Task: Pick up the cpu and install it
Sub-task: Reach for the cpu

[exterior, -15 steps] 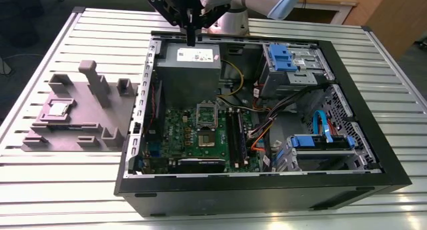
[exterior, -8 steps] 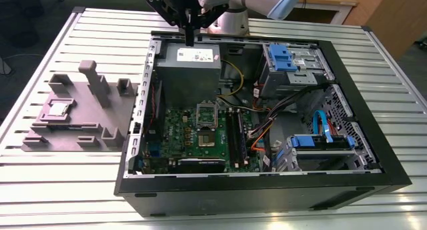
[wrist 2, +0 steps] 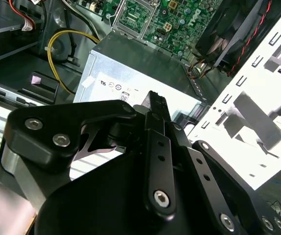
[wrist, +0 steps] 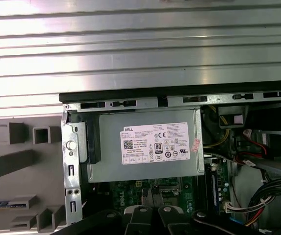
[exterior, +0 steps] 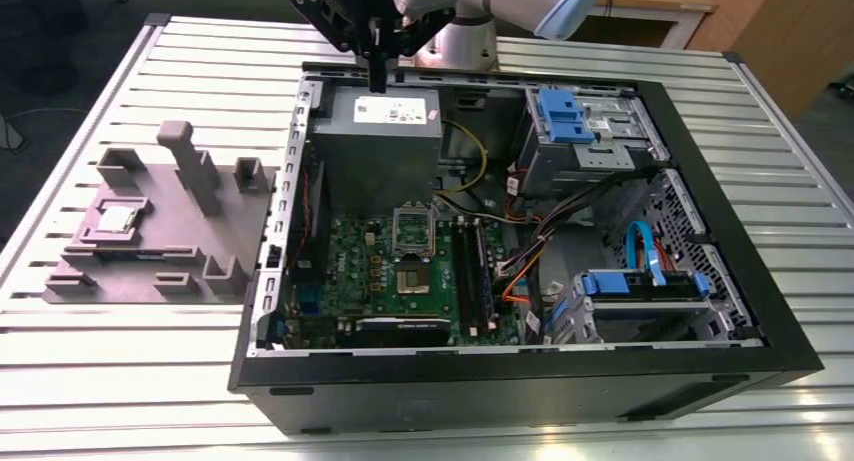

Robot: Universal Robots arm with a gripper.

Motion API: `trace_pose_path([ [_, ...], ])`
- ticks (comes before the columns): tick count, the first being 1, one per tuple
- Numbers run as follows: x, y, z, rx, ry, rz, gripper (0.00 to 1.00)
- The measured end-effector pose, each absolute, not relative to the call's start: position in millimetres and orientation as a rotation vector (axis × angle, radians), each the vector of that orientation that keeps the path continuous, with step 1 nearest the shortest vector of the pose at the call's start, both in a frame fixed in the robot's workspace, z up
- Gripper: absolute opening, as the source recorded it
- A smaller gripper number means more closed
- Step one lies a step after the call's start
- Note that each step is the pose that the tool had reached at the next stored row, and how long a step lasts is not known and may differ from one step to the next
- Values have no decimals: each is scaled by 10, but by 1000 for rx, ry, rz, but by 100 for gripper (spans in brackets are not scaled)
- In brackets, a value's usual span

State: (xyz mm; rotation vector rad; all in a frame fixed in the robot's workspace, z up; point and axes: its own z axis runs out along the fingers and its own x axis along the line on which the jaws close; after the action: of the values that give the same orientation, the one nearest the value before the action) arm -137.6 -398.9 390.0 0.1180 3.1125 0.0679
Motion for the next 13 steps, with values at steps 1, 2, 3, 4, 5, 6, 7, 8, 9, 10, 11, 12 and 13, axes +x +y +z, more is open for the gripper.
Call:
trace_pose_path([
  [1,-1380,-3989,3900,118,3113,68,10],
  [2,-1383,-3989,3899,118,3112,68,10],
  [3,-1388,-3990,3899,118,3112,68,10],
  [4,-1395,-3990,3899,118,3112,68,10],
  [5,-1401,-3989,3899,118,3113,68,10],
  [6,-1405,-3989,3900,118,3113,68,10],
  [7,-1409,-3989,3900,118,3113,68,10],
  [8,-1414,-3989,3900,118,3113,68,10],
  [9,-1419,-3989,3900,118,3113,68,10],
  [10,-1424,-3989,3899,118,3112,68,10],
  [11,-1428,-3989,3899,118,3112,68,10],
  [12,-1431,-3989,3899,118,3113,68,10],
  [13,-1435,-3989,3899,118,3112,68,10],
])
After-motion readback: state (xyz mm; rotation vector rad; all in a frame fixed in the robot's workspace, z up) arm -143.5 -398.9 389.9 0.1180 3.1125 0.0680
